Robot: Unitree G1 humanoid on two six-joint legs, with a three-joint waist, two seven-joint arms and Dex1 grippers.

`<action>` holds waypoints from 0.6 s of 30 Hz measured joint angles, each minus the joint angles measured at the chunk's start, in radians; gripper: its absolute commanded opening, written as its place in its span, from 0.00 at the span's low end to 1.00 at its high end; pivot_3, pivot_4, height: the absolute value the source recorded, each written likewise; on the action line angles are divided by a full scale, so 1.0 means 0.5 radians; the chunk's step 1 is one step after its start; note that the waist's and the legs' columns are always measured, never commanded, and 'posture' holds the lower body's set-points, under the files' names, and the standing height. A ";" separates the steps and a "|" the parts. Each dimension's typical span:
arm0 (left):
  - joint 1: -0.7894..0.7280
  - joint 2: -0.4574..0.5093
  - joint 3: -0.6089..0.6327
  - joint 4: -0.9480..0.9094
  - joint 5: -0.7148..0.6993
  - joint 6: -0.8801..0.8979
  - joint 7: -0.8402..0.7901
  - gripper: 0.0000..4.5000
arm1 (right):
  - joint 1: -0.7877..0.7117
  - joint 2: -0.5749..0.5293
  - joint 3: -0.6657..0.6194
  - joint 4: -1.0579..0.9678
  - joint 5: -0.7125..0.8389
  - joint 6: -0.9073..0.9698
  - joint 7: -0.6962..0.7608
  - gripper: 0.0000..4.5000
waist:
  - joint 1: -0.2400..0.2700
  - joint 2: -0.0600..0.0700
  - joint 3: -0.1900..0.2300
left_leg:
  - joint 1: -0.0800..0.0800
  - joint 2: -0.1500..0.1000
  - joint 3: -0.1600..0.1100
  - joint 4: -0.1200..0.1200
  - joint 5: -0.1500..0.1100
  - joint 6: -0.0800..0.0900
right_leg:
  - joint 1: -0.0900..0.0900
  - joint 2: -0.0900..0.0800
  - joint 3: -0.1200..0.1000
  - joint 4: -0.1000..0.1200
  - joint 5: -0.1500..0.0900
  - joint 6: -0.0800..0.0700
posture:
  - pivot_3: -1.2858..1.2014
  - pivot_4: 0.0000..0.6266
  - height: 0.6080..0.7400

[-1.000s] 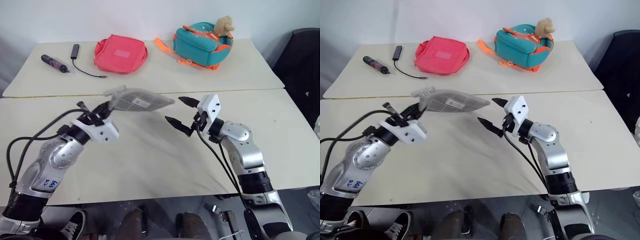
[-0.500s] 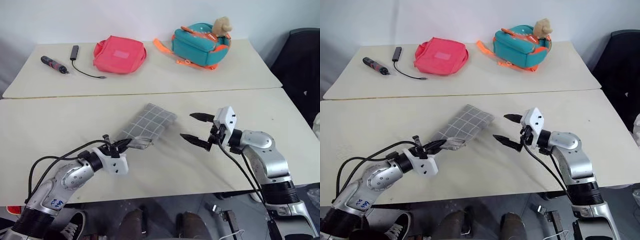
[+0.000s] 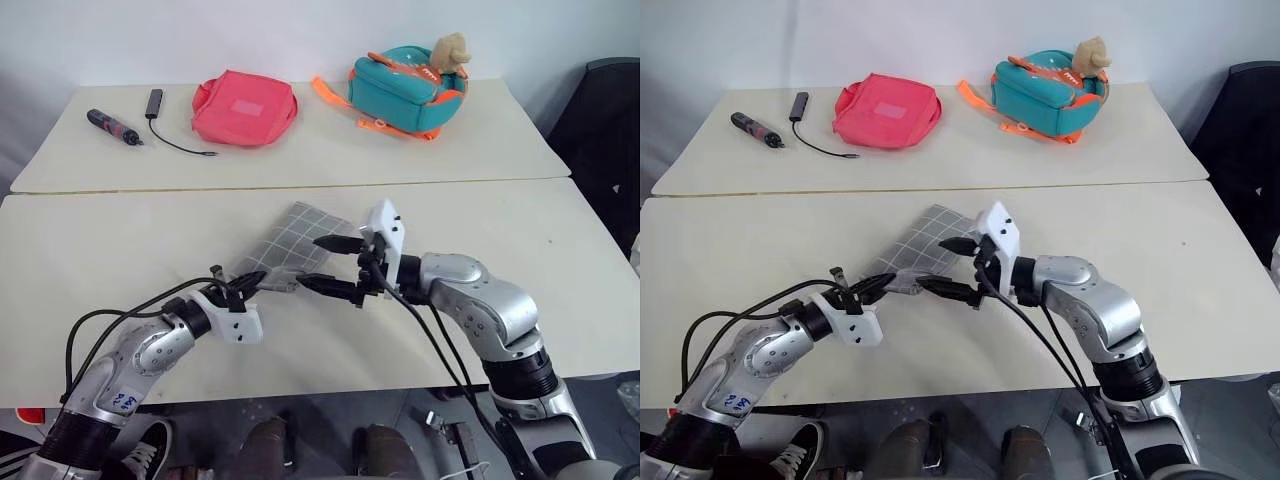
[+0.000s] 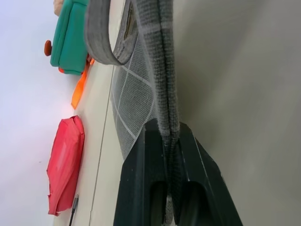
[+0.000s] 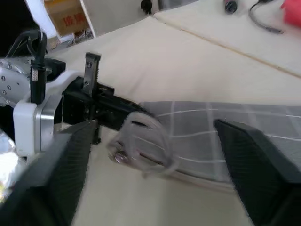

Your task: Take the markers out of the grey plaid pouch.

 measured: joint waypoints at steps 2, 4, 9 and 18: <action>-0.010 -0.003 0.001 0.000 0.011 0.003 -0.003 0.00 | -0.008 0.010 0.054 0.001 -0.037 0.010 -0.016 0.64 | -0.001 0.000 0.000 | 0.000 0.000 0.001 0.000 0.001 0.001 | -0.001 0.000 0.000 0.001 0.000 0.000 | 0.52 0.24 1.00; -0.012 -0.005 0.003 0.000 0.018 0.007 -0.004 0.00 | -0.037 0.029 0.094 0.010 -0.080 0.009 -0.036 0.64 | -0.004 0.000 0.000 | 0.000 0.000 0.003 0.000 0.004 0.007 | -0.004 0.000 0.000 0.003 0.000 0.000 | 0.52 0.24 1.00; -0.016 -0.010 0.012 -0.001 0.041 0.020 -0.004 0.00 | -0.174 0.044 0.100 0.027 -0.123 0.021 -0.040 0.64 | -0.007 -0.001 -0.001 | -0.001 0.000 0.012 0.001 0.005 0.009 | -0.013 0.000 0.000 0.016 0.000 0.000 | 0.52 0.24 1.00; -0.041 -0.043 0.012 0.000 0.083 0.023 -0.007 0.00 | -0.264 0.146 0.247 0.198 -0.229 0.157 -0.087 0.64 | -0.009 -0.003 -0.002 | -0.001 0.001 0.014 0.002 0.005 0.009 | -0.015 -0.001 0.001 0.019 0.001 -0.001 | 0.52 0.24 1.00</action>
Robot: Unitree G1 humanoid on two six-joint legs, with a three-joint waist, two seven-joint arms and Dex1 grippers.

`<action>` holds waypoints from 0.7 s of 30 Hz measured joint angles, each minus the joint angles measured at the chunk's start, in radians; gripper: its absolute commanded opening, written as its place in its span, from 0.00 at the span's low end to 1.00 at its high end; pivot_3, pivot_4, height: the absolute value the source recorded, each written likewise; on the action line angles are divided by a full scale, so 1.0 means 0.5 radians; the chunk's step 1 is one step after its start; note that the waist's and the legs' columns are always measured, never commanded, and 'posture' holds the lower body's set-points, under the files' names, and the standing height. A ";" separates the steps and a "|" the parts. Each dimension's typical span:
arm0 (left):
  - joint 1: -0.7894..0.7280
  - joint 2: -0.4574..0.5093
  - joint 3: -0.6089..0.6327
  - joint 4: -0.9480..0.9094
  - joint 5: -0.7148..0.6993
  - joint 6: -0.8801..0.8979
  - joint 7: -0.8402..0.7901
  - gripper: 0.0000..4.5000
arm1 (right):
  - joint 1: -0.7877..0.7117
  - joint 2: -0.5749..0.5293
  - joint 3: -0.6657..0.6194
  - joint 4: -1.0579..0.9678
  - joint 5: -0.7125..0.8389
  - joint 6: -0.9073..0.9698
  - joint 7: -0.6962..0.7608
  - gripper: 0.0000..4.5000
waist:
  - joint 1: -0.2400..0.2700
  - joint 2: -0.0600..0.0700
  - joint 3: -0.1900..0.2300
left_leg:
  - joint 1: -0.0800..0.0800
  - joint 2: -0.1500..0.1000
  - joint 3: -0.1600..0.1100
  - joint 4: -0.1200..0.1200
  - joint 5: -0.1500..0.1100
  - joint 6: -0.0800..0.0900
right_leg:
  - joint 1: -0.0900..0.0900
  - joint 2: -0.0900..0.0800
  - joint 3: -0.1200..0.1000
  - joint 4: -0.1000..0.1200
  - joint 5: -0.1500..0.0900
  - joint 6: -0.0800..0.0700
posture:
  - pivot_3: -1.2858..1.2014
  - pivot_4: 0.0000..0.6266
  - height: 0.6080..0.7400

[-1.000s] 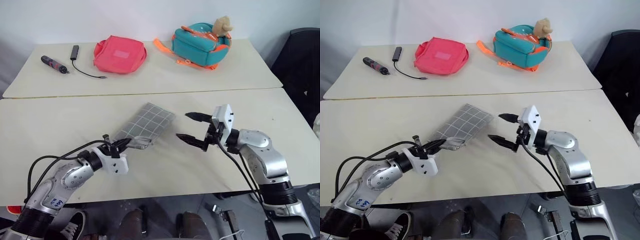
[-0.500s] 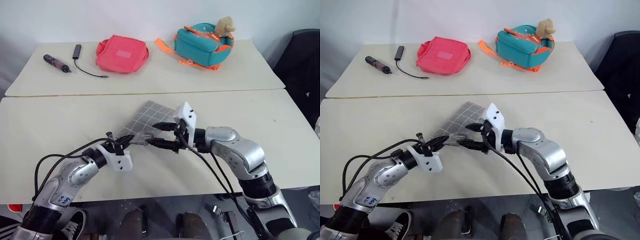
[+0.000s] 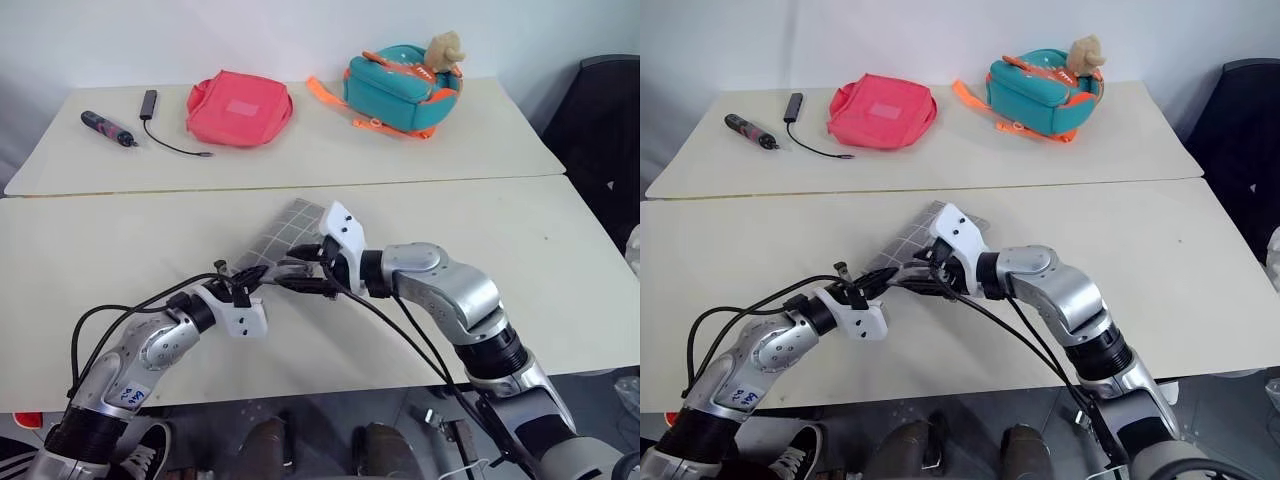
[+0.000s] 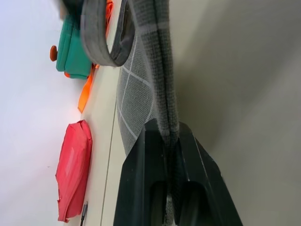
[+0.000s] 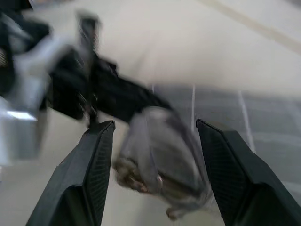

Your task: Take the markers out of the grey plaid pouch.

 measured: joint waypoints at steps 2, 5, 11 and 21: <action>0.000 -0.004 0.000 0.000 0.002 0.000 -0.001 0.00 | -0.031 0.010 0.000 0.017 -0.002 0.026 -0.001 0.64 | 0.000 0.000 0.000 | 0.000 0.000 0.000 0.000 0.000 0.000 | 0.000 0.000 0.000 0.000 0.000 0.000 | 0.52 0.24 1.00; 0.000 -0.008 0.000 0.000 0.005 0.004 -0.002 0.00 | -0.041 0.027 -0.003 0.036 -0.002 0.039 -0.002 0.51 | 0.000 0.000 0.000 | 0.000 0.000 0.000 0.000 0.000 0.000 | 0.000 0.000 0.000 0.000 0.000 0.000 | 0.52 0.24 1.00; 0.000 -0.008 0.000 0.000 0.010 0.027 -0.015 0.00 | -0.045 0.064 -0.013 0.039 0.024 0.085 0.002 0.04 | -0.001 -0.001 0.000 | 0.000 0.000 0.000 0.000 0.000 0.000 | 0.000 0.000 0.000 0.001 0.000 0.000 | 0.52 0.24 1.00; 0.005 -0.035 0.013 -0.038 -0.024 0.027 -0.020 0.00 | -0.034 0.082 -0.121 0.016 0.088 0.105 0.003 0.00 | -0.001 -0.001 0.000 | 0.000 0.000 0.000 0.000 -0.001 0.000 | 0.000 0.000 0.000 0.001 0.000 0.000 | 0.52 0.24 1.00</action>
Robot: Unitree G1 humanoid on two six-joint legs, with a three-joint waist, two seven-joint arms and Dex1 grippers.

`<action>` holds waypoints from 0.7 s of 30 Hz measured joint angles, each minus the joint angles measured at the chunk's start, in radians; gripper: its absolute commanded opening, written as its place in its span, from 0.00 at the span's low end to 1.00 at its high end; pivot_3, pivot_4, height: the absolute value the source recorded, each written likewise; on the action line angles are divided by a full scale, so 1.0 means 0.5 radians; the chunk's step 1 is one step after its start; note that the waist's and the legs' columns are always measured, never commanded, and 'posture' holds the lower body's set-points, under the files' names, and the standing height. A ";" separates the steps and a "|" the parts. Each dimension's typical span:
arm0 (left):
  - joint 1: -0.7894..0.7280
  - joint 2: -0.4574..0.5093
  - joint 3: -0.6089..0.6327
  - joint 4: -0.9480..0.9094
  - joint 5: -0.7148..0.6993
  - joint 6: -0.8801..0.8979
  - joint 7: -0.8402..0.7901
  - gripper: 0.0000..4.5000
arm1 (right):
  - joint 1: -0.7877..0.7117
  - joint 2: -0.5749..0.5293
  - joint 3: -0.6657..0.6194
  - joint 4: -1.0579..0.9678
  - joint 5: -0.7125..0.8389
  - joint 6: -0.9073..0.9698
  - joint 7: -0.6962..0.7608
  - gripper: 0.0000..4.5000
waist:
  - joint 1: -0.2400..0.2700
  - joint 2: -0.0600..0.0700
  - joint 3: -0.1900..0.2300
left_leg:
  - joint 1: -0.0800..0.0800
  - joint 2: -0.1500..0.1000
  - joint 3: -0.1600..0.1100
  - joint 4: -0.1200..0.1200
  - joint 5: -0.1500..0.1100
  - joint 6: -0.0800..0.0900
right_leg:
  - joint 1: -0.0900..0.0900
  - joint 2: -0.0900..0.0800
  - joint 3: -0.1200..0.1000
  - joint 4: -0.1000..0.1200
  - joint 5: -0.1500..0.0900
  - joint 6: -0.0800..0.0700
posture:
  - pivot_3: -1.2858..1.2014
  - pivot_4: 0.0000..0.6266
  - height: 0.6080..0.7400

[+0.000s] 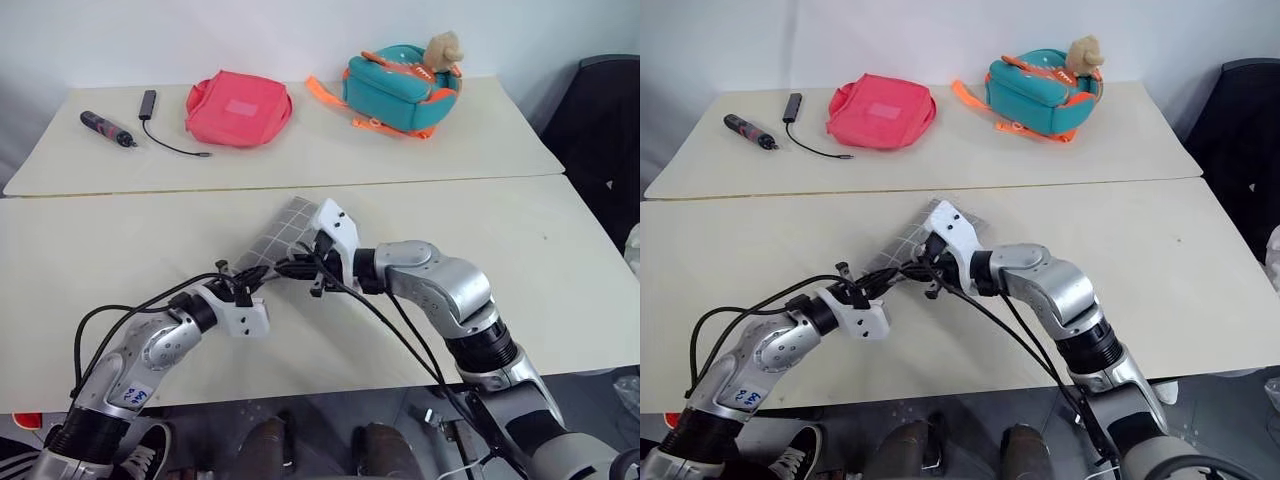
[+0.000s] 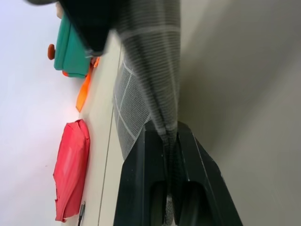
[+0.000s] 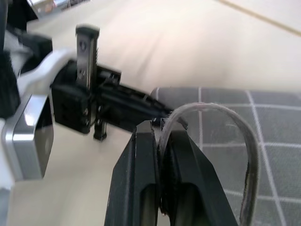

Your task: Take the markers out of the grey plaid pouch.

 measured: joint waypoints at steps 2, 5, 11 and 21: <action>0.005 -0.012 0.030 -0.025 -0.056 -0.004 -0.006 0.00 | 0.017 -0.002 -0.044 -0.024 0.027 0.000 0.000 0.00 | 0.000 0.000 0.000 | 0.000 0.000 0.000 0.000 0.000 0.000 | 0.000 0.000 0.000 0.000 0.000 0.000 | 0.52 0.24 1.00; 0.016 -0.019 0.043 -0.031 -0.132 -0.015 -0.020 0.00 | 0.061 -0.018 -0.055 -0.070 0.048 -0.024 0.002 0.00 | 0.000 0.000 0.000 | 0.000 0.000 0.000 0.000 0.000 0.000 | 0.000 -0.001 0.000 -0.001 0.000 0.000 | 0.52 0.24 1.00; 0.028 -0.029 0.044 -0.021 -0.142 -0.040 -0.021 0.00 | 0.111 0.012 -0.156 -0.076 0.175 0.016 -0.029 0.27 | 0.000 0.000 0.000 | 0.000 0.000 0.000 0.001 0.000 0.000 | 0.000 0.000 0.000 -0.001 0.000 0.000 | 0.52 0.24 1.00; 0.029 -0.036 0.050 -0.016 -0.140 -0.039 -0.021 0.00 | 0.170 0.064 -0.260 -0.078 0.325 0.196 -0.105 0.27 | 0.000 0.000 0.000 | 0.000 0.000 0.000 0.001 0.000 0.001 | 0.000 0.000 0.001 -0.001 0.000 0.000 | 0.52 0.24 1.00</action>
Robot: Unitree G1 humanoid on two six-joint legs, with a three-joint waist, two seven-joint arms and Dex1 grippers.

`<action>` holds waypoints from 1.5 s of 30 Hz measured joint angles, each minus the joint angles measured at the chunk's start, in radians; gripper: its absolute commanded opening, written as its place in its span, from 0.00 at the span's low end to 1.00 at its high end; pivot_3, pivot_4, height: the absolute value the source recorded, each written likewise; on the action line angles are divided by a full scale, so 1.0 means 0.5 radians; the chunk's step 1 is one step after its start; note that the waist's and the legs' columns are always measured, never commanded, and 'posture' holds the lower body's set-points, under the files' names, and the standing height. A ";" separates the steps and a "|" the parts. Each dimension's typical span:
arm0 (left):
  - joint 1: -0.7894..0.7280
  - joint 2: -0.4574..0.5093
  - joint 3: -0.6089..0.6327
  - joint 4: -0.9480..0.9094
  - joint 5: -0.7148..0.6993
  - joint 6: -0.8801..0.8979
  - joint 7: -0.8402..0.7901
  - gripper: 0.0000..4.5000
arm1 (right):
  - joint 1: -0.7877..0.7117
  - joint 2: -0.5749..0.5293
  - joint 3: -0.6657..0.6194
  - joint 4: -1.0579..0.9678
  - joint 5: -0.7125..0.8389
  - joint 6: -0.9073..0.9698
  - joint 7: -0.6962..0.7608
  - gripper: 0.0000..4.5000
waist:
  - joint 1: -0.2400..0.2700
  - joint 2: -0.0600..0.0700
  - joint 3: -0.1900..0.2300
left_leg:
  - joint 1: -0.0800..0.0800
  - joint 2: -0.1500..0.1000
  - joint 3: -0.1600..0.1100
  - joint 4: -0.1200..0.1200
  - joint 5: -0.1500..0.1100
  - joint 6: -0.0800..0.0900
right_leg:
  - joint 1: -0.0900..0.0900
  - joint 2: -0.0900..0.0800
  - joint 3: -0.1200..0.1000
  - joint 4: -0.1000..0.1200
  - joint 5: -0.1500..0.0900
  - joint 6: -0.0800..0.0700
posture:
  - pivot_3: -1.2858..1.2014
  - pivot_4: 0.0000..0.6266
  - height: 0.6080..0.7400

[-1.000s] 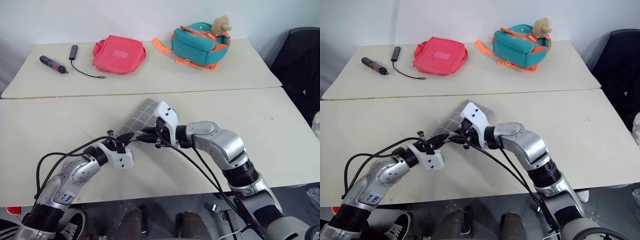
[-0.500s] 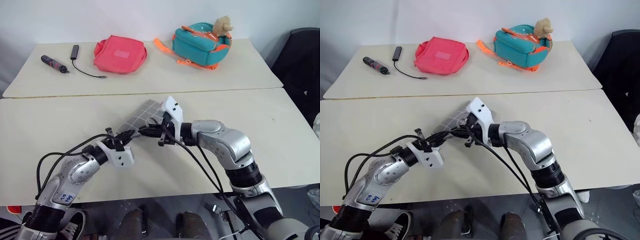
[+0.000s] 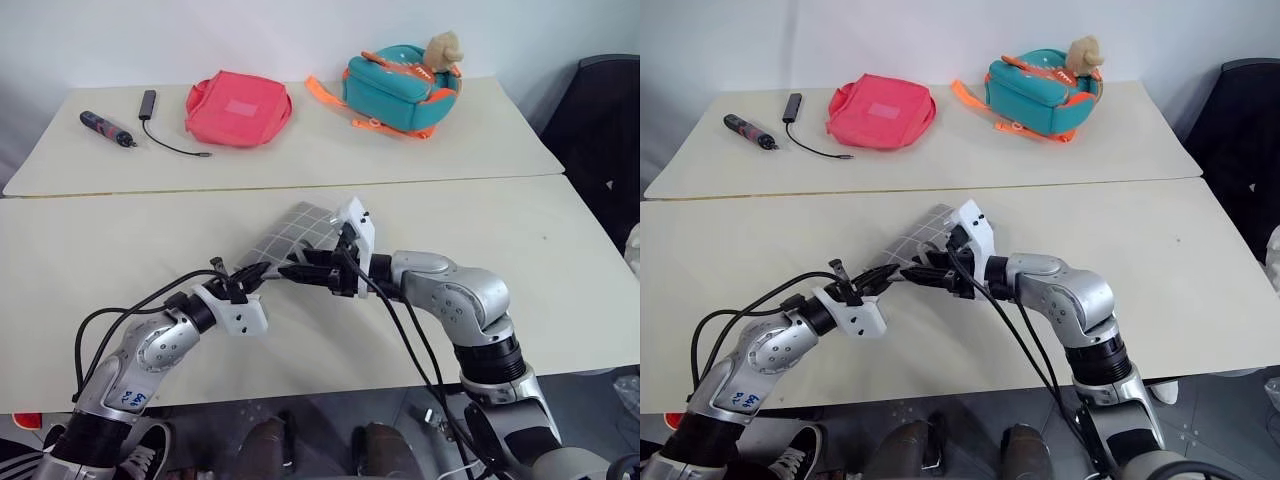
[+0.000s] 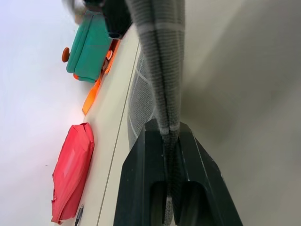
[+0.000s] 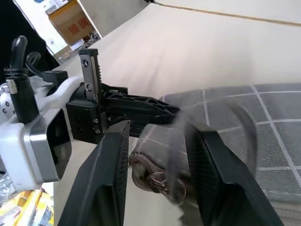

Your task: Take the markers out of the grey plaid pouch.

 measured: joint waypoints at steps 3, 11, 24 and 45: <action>0.003 0.001 0.000 0.002 0.005 -0.001 0.000 0.00 | -0.001 0.001 0.000 0.000 0.003 0.003 -0.002 0.05 | 0.000 0.000 0.000 | 0.000 0.000 0.000 0.000 0.000 0.000 | -0.001 0.000 0.000 0.000 0.000 0.000 | 0.52 0.24 1.00; 0.005 0.002 0.004 0.002 0.009 -0.011 0.000 0.00 | -0.003 0.016 -0.017 0.000 0.023 -0.007 -0.037 0.01 | 0.000 0.000 0.000 | 0.000 0.000 0.000 0.000 0.000 0.000 | -0.001 0.000 0.000 0.000 0.000 0.000 | 0.52 0.24 1.00; 0.036 0.002 0.019 -0.001 0.009 -0.035 0.000 0.00 | 0.044 0.071 -0.151 -0.008 0.226 0.115 -0.091 0.48 | -0.001 0.000 0.000 | 0.000 0.000 0.000 0.000 0.000 0.000 | -0.001 0.000 0.001 0.000 0.000 0.000 | 0.52 0.24 1.00; 0.135 -0.206 0.172 -0.056 -0.967 0.247 -0.383 0.00 | 0.053 0.102 -0.351 -0.060 0.286 0.014 -0.236 0.01 | -0.005 -0.001 0.000 | 0.000 0.002 0.001 0.000 -0.001 0.001 | 0.000 -0.001 0.002 -0.001 0.000 0.000 | 0.52 0.24 1.00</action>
